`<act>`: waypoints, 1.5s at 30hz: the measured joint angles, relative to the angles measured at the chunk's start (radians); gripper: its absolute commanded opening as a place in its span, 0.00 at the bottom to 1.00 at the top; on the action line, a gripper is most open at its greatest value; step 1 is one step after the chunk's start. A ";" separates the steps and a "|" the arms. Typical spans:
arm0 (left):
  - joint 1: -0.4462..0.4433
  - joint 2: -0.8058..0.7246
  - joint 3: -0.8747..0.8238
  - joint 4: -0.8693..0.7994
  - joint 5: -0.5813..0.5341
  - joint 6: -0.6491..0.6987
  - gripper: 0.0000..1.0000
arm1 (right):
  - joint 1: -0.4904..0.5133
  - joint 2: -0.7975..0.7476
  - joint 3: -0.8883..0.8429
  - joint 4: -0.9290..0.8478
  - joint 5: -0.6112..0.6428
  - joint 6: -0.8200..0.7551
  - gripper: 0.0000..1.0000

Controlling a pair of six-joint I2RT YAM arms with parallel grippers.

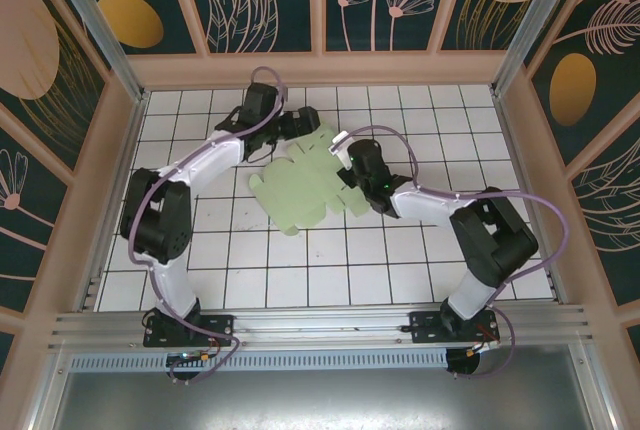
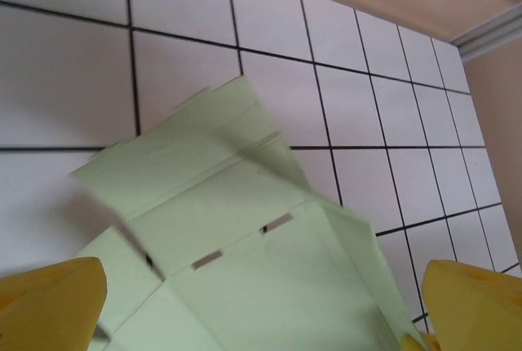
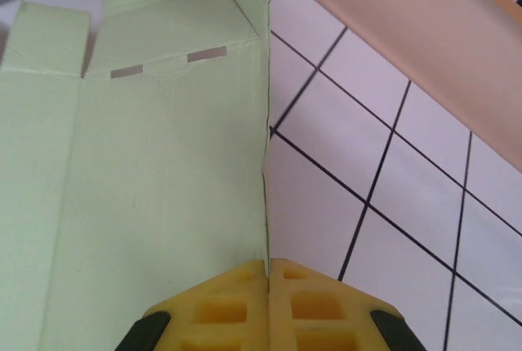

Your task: Fold the paper box

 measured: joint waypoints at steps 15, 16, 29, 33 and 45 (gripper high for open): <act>0.000 0.224 0.295 -0.179 0.069 0.123 0.73 | -0.001 -0.004 -0.016 -0.008 -0.108 0.009 0.00; 0.000 0.234 0.302 -0.185 0.074 0.126 0.70 | 0.000 -0.003 -0.016 -0.011 -0.107 0.007 0.00; -0.003 0.264 0.308 -0.237 0.119 0.141 0.56 | 0.006 0.044 -0.003 -0.020 -0.072 0.007 0.00; -0.006 0.262 0.272 -0.237 0.139 0.144 0.57 | 0.006 0.060 0.010 -0.021 -0.061 0.007 0.00; -0.026 0.254 0.219 -0.212 0.212 0.117 0.50 | 0.011 0.085 0.029 -0.050 -0.059 0.010 0.00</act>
